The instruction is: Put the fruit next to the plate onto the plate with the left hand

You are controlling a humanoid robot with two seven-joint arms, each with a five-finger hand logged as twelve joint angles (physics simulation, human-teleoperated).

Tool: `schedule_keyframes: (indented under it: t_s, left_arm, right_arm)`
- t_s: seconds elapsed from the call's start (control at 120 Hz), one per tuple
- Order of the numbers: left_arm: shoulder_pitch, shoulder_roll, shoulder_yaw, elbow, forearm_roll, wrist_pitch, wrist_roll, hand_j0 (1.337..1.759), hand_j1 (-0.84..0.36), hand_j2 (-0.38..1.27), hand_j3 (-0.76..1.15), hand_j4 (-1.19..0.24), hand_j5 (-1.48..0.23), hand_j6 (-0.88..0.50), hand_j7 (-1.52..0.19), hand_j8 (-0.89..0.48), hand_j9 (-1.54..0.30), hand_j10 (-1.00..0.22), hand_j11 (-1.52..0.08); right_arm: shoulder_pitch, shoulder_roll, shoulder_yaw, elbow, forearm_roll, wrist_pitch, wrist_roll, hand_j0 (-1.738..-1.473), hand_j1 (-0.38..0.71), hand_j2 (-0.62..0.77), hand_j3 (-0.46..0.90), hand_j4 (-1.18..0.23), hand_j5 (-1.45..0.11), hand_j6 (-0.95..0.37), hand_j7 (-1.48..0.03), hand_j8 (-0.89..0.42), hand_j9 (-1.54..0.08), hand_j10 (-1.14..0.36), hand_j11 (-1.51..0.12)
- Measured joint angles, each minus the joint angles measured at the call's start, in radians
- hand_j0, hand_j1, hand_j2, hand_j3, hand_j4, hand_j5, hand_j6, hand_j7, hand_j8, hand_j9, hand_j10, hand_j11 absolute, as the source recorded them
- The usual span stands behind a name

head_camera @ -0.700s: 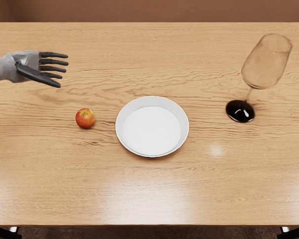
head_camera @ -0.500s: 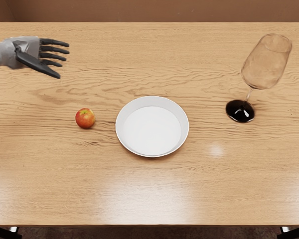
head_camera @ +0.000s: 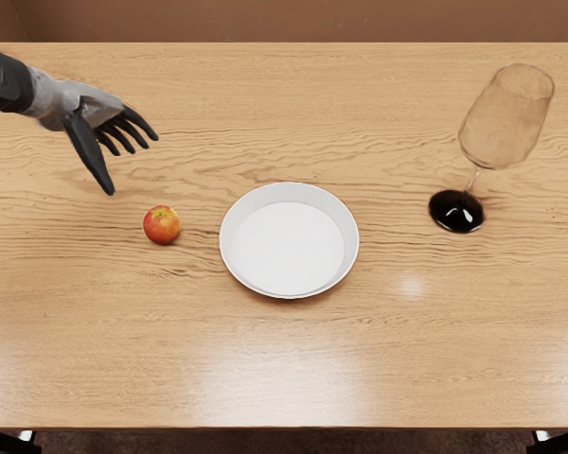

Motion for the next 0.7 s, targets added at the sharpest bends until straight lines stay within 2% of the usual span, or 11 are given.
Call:
schedule_keyframes:
  t_s: [0.108,0.225,0.417,0.517,0.7]
  left_arm:
    - [-0.045,0.016,0.143,-0.189,0.006,0.056,0.004,1.658,0.05,0.05,0.0,-0.25,-0.33,-0.25,-0.33,-0.25,-0.33,-0.25,-0.33]
    - [-0.085,0.021,0.246,-0.306,0.014,0.198,0.005,1.658,0.05,0.05,0.0,-0.25,-0.33,-0.25,-0.33,-0.25,-0.33,-0.25,-0.33]
    - [-0.144,0.051,0.308,-0.407,0.017,0.321,0.005,1.658,0.05,0.05,0.0,-0.25,-0.33,-0.25,-0.33,-0.25,-0.33,-0.25,-0.33]
    - [-0.196,0.048,0.373,-0.45,0.024,0.428,0.005,1.658,0.05,0.05,0.0,-0.25,-0.33,-0.25,-0.33,-0.25,-0.33,-0.25,-0.33]
    - [-0.223,-0.053,0.485,-0.49,0.129,0.613,0.004,1.658,0.05,0.05,0.0,-0.25,-0.33,-0.25,-0.33,-0.25,-0.33,-0.25,-0.33]
  right_arm:
    - [0.0,0.0,0.0,0.0,0.0,0.0,0.0,-1.658,-0.32,-0.01,0.0,-0.03,-0.03,-0.03,-0.03,-0.03,-0.03,-0.03,-0.03]
    - [0.0,0.0,0.0,0.0,0.0,0.0,0.0,-1.658,-0.32,-0.01,0.0,-0.03,-0.03,-0.03,-0.03,-0.03,-0.03,-0.03,-0.03]
    - [0.0,0.0,0.0,0.0,0.0,0.0,0.0,-1.658,-0.32,-0.01,0.0,-0.03,-0.03,-0.03,-0.03,-0.03,-0.03,-0.03,-0.03]
    - [0.0,0.0,0.0,0.0,0.0,0.0,0.0,-1.658,-0.32,-0.01,0.0,-0.03,-0.03,-0.03,-0.03,-0.03,-0.03,-0.03,-0.03]
    - [0.0,0.0,0.0,0.0,0.0,0.0,0.0,-1.658,-0.32,-0.01,0.0,-0.03,-0.03,-0.03,-0.03,-0.03,-0.03,-0.03,-0.03]
